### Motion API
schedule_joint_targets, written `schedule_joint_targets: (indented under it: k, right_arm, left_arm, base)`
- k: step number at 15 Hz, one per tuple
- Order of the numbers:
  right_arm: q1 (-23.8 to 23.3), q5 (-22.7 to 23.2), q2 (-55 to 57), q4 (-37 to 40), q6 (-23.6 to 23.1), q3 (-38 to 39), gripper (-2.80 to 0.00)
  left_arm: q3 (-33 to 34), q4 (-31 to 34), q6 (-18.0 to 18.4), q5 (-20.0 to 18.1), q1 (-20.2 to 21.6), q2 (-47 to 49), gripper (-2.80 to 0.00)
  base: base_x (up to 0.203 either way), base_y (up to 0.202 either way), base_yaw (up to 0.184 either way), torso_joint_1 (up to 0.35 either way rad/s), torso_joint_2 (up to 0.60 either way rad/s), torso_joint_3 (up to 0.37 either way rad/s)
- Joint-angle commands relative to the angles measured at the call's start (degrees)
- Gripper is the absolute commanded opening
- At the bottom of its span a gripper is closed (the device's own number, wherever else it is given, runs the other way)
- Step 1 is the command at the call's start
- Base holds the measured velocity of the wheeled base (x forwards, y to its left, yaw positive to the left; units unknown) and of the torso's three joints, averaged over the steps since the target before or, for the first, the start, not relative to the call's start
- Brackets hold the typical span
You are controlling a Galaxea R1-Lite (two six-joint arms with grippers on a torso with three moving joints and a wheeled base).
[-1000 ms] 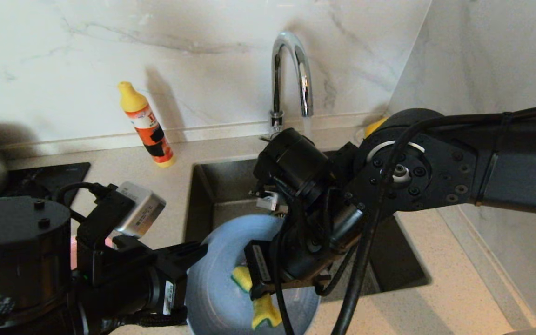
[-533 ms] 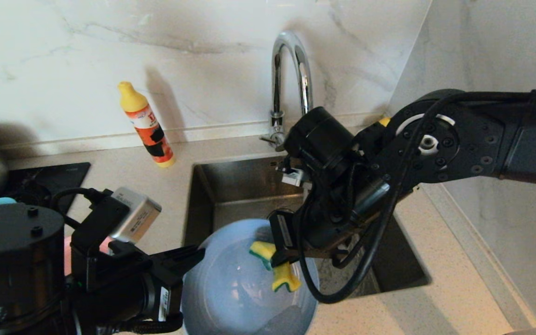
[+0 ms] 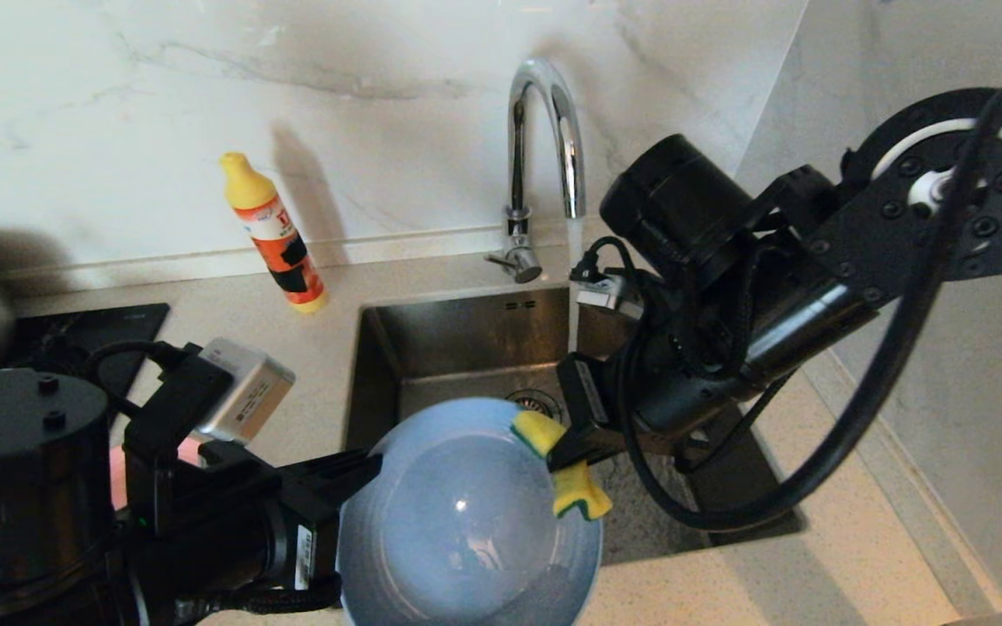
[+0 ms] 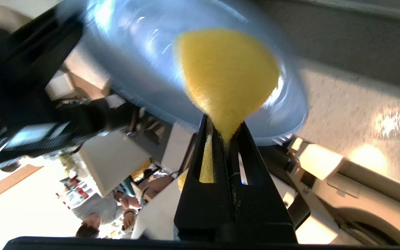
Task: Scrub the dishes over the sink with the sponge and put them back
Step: Wipe the plate, then rinse the plate
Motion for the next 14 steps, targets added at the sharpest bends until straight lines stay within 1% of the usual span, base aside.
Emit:
schedule_joint_targets:
  k: [1,2,3,5,7,8,10,11,12,14]
  right_arm:
    - [-0.04,1.02,-5.91,1.08,0.24,-0.01,-2.8]
    - [-0.1,1.31,-8.31,1.59,0.26,-0.01,-2.8]
    - [-0.26,1.46,-10.91,2.16,0.27,-0.01,-2.8]
    - [-1.95,1.59,-15.45,2.98,0.26,-0.01,-2.8]
    - [-7.14,2.2,-18.73,4.38,0.15,0.05,-2.8]
    - [-10.15,3.44,-19.65,4.86,0.08,0.18,-2.8]
    - [-16.5,7.62,-21.61,5.92,-0.06,0.9,-2.8]
    - [-18.94,9.36,-22.54,6.29,-0.21,1.8,-2.8]
    - [-21.09,10.64,-23.5,6.42,-0.41,3.5,-2.8]
    - [-23.05,12.76,-24.45,6.12,-0.51,6.79,-2.8]
  left_arm:
    - [-1.37,-0.16,-0.71,0.23,0.71,3.22,-2.8]
    - [-2.77,-0.16,-1.75,0.51,1.3,5.24,-2.8]
    - [-5.6,0.01,-3.55,0.75,2.1,7.35,-2.8]
    - [-10.91,0.9,-7.11,1.2,3.57,12.76,-2.8]
    - [-16.4,2.03,-9.82,3.73,4.16,19.53,-2.8]
    - [-19.48,2.36,-11.01,4.83,4.27,22.77,-2.8]
    - [-26.03,3.14,-12.83,6.81,4.4,29.43,-2.8]
    - [-28.8,3.45,-13.27,7.82,4.42,32.1,-2.8]
    - [-31.41,3.65,-13.54,8.56,4.44,34.43,-2.8]
    - [-35.3,3.78,-13.79,9.1,4.39,38.01,-2.8]
  base:
    - [0.0,0.0,0.0,0.0,0.0,0.0]
    - [0.0,0.0,0.0,0.0,0.0,0.0]
    - [0.0,0.0,0.0,0.0,0.0,0.0]
    - [0.0,0.0,0.0,0.0,0.0,0.0]
    - [0.0,0.0,0.0,0.0,0.0,0.0]
    - [0.0,0.0,0.0,0.0,0.0,0.0]
    - [0.0,0.0,0.0,0.0,0.0,0.0]
    - [0.0,0.0,0.0,0.0,0.0,0.0]
    - [0.0,0.0,0.0,0.0,0.0,0.0]
    - [0.0,0.0,0.0,0.0,0.0,0.0]
